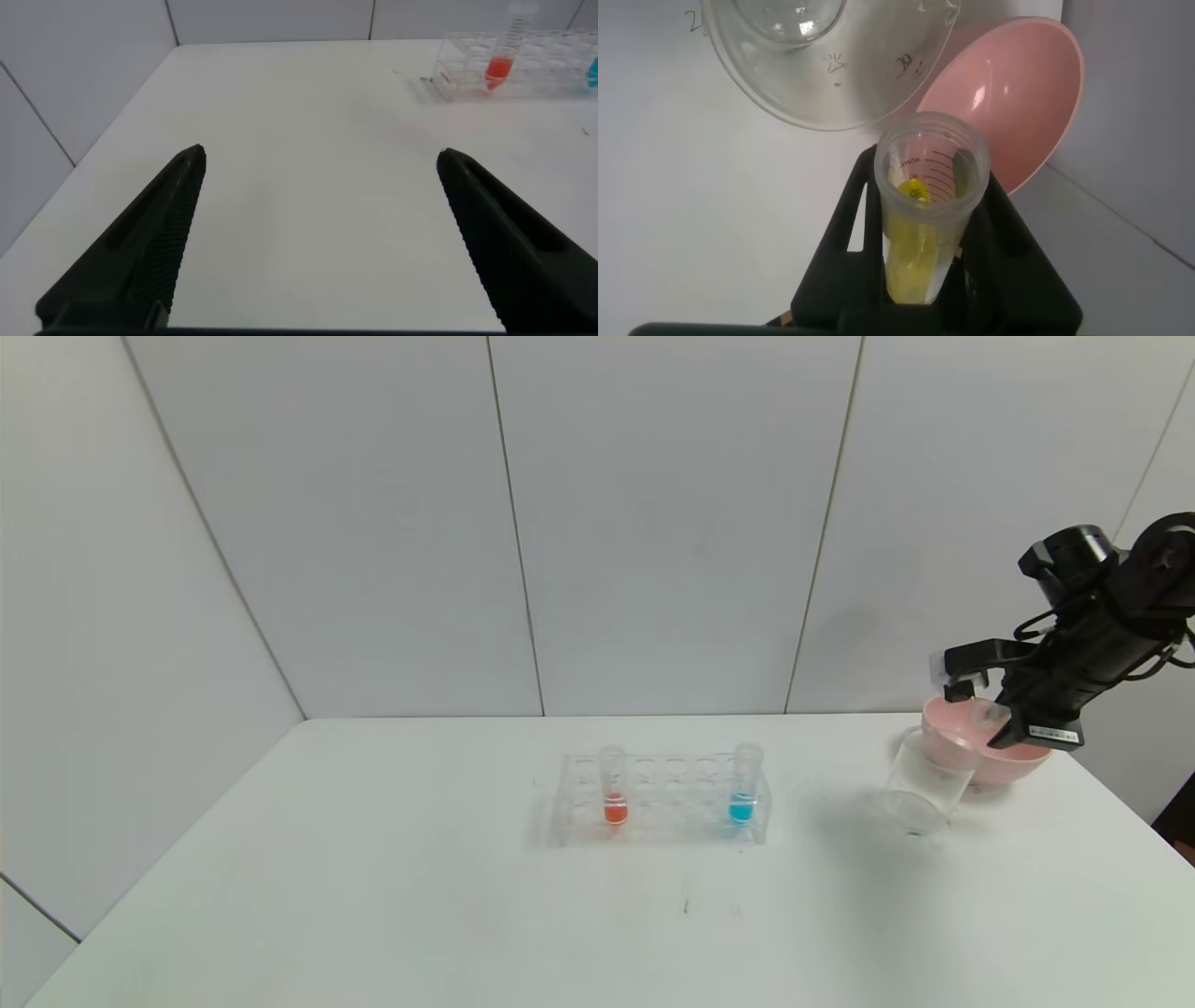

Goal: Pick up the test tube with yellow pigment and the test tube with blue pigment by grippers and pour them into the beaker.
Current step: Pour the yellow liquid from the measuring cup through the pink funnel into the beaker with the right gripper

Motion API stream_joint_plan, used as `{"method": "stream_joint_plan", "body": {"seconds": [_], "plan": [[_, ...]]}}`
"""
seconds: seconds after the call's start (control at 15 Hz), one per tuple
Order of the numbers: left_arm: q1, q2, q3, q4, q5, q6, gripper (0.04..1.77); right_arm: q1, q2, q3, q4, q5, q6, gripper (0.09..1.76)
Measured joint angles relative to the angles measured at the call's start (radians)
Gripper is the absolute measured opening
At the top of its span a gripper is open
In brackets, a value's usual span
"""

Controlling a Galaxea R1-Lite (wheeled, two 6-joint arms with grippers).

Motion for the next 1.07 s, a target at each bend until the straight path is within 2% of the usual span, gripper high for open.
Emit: {"method": "stream_joint_plan", "body": {"seconds": [0.6,1.07], "plan": [[0.000,0.000,0.000,0.000,0.000,0.000,1.76,0.053,0.012,0.000,-0.030,-0.174,-0.034,0.55],[0.000,0.000,0.000,0.000,0.000,0.000,1.76,0.072,0.012,0.000,-0.060,-0.242,-0.047,0.55]]}}
